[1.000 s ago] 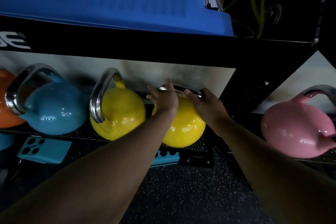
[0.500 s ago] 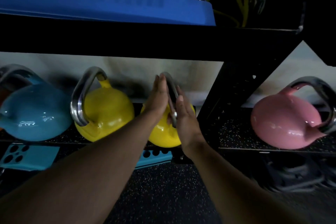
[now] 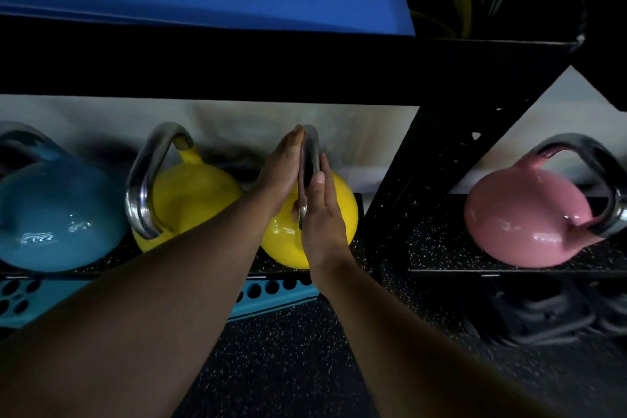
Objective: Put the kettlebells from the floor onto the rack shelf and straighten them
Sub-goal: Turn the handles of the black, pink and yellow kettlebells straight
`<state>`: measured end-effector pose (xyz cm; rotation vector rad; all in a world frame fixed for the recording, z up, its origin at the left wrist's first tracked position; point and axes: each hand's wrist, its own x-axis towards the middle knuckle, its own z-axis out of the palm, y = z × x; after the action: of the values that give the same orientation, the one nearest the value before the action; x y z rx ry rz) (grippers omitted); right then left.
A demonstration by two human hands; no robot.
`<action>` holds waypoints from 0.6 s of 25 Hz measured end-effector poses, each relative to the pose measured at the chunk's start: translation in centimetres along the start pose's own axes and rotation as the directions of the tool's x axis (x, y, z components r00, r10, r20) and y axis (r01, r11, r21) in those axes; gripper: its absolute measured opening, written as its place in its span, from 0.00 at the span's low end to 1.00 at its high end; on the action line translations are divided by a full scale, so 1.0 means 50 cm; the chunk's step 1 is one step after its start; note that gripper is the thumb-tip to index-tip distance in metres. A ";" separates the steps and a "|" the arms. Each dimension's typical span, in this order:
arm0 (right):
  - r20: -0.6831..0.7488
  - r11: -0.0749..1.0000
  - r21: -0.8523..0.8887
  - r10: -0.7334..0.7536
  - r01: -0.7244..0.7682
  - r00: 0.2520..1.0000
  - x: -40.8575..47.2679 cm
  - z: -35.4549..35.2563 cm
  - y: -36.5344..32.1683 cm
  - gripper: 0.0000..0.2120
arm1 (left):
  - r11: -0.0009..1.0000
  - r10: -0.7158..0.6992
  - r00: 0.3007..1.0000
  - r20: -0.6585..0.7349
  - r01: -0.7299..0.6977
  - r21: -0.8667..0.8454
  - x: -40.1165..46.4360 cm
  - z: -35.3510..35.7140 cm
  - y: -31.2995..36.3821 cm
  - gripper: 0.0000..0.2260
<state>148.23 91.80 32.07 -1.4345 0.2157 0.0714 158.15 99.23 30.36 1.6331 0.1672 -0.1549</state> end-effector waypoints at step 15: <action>0.087 0.996 -0.088 0.023 -0.015 0.996 0.011 -0.024 0.006 0.24 | 0.990 0.054 0.999 -0.011 -0.051 0.135 -0.004 0.001 -0.001 0.22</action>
<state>148.58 90.61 31.52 -1.5131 0.1551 0.1610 157.91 99.18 30.34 1.7715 0.1273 -0.1156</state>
